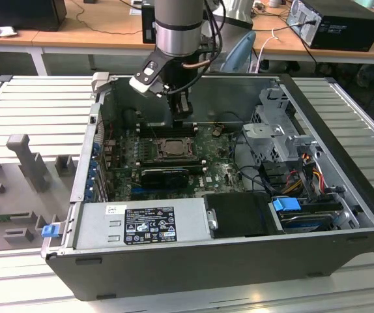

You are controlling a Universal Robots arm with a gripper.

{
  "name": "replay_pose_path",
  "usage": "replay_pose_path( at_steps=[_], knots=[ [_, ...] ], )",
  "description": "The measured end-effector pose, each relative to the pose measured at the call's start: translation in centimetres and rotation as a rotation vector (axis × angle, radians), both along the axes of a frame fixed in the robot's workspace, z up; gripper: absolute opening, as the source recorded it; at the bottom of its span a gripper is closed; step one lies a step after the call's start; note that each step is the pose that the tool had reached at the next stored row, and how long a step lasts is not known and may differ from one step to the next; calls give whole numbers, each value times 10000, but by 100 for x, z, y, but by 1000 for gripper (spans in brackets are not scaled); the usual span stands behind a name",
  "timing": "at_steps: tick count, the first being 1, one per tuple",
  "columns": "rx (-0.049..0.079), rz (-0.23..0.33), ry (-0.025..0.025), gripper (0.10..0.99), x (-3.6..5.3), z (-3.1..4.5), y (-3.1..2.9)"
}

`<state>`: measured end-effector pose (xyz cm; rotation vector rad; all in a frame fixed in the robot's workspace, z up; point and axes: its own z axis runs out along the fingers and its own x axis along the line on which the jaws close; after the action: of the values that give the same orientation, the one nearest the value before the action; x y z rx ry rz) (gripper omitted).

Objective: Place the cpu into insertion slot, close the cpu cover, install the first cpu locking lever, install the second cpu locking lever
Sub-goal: 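Install the first cpu locking lever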

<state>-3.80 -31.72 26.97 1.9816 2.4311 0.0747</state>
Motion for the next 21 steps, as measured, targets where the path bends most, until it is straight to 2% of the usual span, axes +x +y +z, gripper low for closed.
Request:
replay_pose_path(
  at_steps=[2,5,10,12,15,18,21],
  knots=[
    [1,502,4,106,0,-8,1],
    [0,1094,40,106,0,-12,2],
    [-4,2636,63,106,0,-19,2],
    [-5,2852,65,106,0,-19,2],
    [0,2926,91,106,1,-1,2],
    [1,2994,93,106,0,16,2],
    [-11,3848,96,106,1,18,2]
  ],
)
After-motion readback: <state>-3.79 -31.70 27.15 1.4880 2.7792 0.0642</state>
